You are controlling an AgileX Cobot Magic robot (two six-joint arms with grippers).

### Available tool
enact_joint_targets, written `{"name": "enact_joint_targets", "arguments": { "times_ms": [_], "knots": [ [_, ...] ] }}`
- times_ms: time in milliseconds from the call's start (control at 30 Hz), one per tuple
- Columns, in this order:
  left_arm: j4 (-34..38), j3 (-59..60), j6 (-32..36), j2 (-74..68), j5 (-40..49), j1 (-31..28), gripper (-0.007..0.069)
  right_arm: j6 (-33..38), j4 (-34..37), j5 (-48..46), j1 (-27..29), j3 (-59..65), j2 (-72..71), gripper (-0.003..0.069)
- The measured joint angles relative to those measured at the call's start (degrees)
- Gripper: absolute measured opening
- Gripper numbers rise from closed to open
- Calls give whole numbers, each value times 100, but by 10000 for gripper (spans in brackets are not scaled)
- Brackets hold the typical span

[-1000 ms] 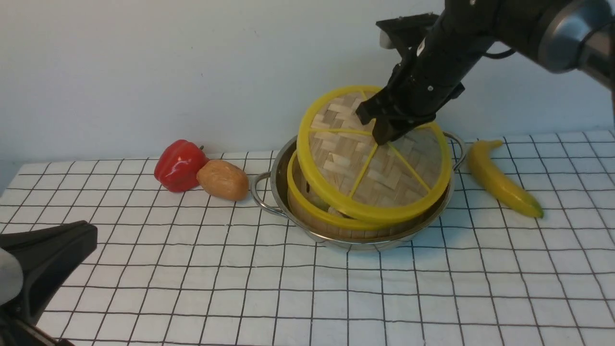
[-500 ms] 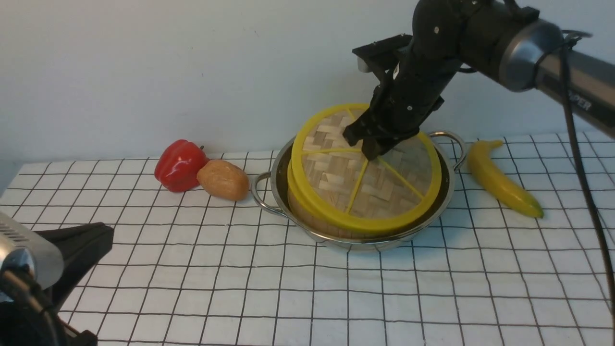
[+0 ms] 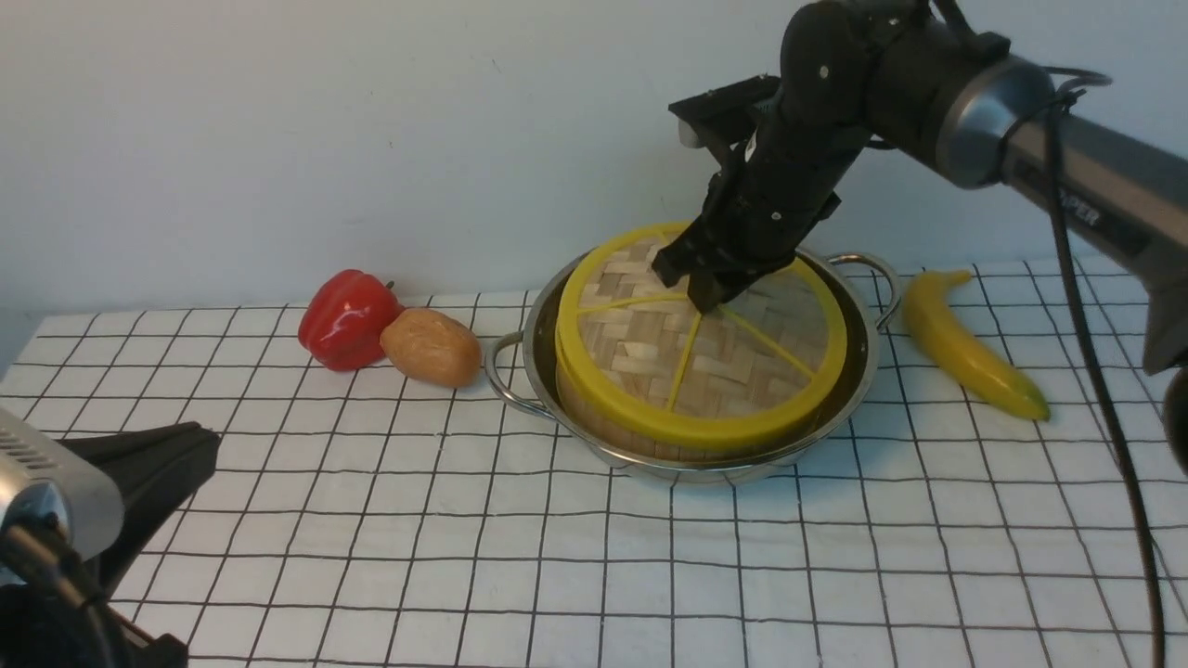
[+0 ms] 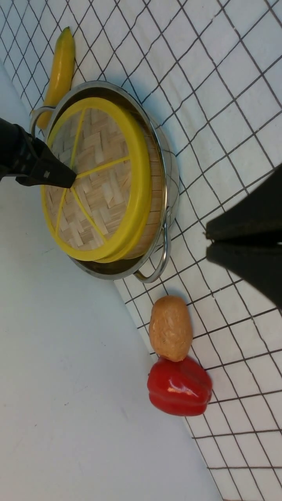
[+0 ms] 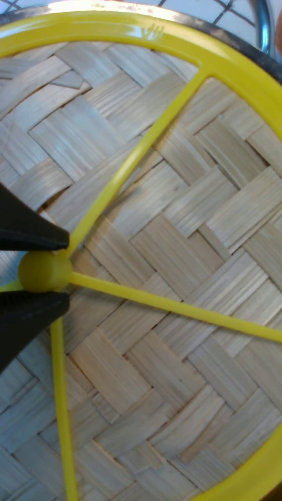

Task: Place the steamer in the pot on the white tablecloth, and put the lid on the steamer.
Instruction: 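Place the bamboo steamer lid onto the steamer basket in the pot with the right gripper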

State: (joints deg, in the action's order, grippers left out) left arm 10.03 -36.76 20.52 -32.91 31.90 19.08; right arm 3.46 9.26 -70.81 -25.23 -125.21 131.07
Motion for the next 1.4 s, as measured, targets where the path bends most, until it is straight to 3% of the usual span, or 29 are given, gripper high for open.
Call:
{"name": "enact_joint_targets", "arguments": {
  "times_ms": [1400],
  "knots": [
    [0, 0, 0, 0, 18, 0, -22, 260, 21, 192, 5, -53, 123, 146]
  ]
}}
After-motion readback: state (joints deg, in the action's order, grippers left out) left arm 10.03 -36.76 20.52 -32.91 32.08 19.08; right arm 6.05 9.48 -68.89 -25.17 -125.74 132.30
